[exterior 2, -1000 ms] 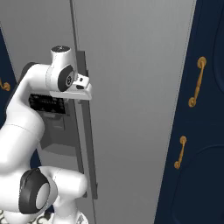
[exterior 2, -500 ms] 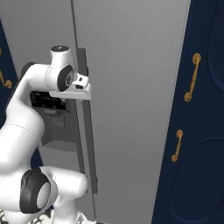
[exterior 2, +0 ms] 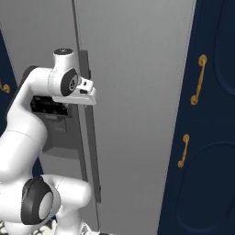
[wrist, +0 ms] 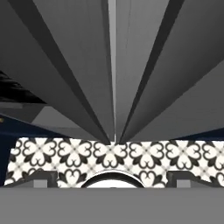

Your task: Take the strawberry from the fridge and place it on top of the pancake, located on the dining counter.

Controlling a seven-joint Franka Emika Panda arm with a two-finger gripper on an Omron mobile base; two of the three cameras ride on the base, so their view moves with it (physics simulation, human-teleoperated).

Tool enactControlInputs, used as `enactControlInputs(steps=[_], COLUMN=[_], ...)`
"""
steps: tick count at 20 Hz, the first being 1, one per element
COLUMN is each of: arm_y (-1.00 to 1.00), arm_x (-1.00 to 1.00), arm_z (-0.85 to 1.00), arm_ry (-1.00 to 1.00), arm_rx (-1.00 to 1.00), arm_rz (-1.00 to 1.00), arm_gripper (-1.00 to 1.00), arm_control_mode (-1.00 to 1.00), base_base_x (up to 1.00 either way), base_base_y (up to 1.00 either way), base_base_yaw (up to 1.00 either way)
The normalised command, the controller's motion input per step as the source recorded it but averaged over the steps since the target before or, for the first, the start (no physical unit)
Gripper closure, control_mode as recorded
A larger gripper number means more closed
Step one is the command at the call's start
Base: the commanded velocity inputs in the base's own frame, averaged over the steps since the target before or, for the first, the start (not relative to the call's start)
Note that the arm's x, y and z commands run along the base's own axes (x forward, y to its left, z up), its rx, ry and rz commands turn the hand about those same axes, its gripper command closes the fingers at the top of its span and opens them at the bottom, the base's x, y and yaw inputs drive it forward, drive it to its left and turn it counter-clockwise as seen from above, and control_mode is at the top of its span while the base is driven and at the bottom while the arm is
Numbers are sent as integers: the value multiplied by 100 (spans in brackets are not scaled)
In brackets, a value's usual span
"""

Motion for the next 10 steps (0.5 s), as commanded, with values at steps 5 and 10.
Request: enactControlInputs(steps=[5, 10], arm_y=[0, 0], arm_x=[0, 0], arm_z=[0, 0], arm_ry=[0, 0], arm_rx=[0, 0], arm_rz=[0, 0], arm_gripper=[-100, -100], arm_control_mode=[100, 100], base_base_x=[-54, -55], base_base_y=[0, 1], base_base_yaw=[-1, 0])
